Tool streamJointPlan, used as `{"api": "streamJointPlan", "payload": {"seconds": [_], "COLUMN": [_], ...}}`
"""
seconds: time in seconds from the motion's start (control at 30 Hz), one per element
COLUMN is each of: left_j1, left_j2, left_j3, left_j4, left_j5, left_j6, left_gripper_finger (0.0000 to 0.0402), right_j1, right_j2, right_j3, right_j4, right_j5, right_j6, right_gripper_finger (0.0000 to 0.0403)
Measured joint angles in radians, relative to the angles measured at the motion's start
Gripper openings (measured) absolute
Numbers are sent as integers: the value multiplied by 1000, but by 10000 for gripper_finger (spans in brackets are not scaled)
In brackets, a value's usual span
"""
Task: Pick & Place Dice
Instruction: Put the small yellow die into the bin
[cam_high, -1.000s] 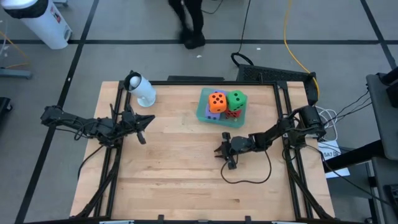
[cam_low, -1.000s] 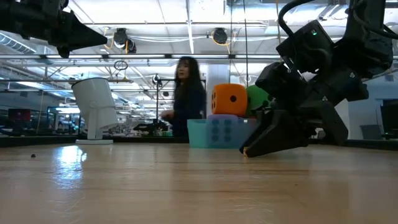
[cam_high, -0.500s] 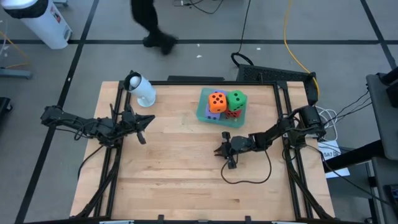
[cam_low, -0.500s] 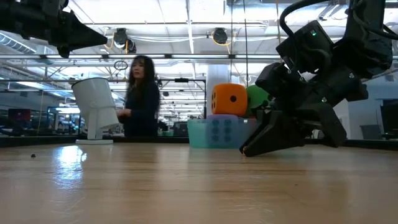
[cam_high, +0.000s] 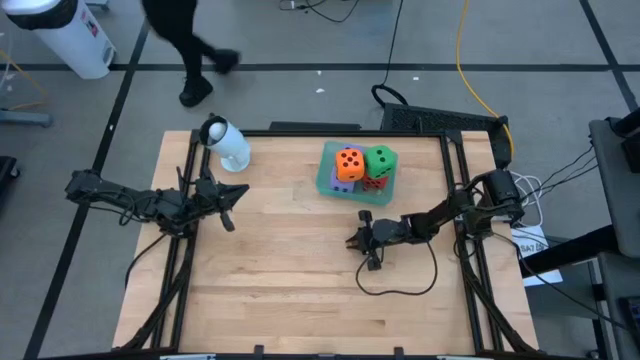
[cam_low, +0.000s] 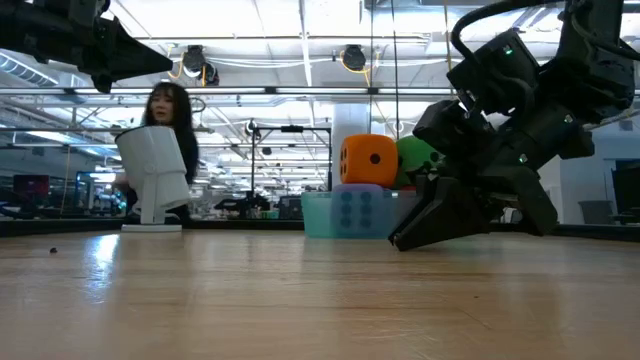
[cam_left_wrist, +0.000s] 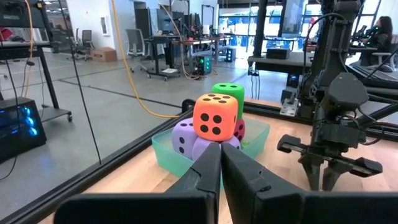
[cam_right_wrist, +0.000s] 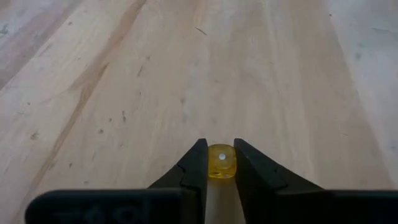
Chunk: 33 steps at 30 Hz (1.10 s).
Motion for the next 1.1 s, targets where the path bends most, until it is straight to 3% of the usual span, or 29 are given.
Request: {"api": "streamJointPlan", "payload": {"seconds": [0.1, 0.27, 0.43, 0.57, 0.7, 0.9, 1.0, 1.1], "left_j1": [0, 0, 0, 0, 0, 0, 0, 0], "left_j2": [0, 0, 0, 0, 0, 0, 0, 0], "left_j3": [0, 0, 0, 0, 0, 0, 0, 0], "left_j4": [0, 0, 0, 0, -2, -2, -3, 5], "left_j5": [0, 0, -1, -1, 2, 5, 5, 5], "left_j6": [-3, -4, -2, -6, -35, -26, -25, -28], "left_gripper_finger": [26, 26, 26, 26, 26, 26, 26, 26], "right_j1": [18, 34, -18, -84, -117, -117, -117, -116], "right_j2": [-56, -266, -530, -689, -761, -878, -964, -1043], "right_j3": [-3, 1, 15, 15, -46, -145, -171, -199], "right_j4": [-9, -25, -157, -331, -389, -326, -325, -317], "right_j5": [14, 91, 150, 150, 125, 123, 57, -110], "right_j6": [-5, -77, -166, -142, -81, -58, -32, -4], "right_gripper_finger": [51, 53, 53, 54, 54, 54, 54, 54]}}
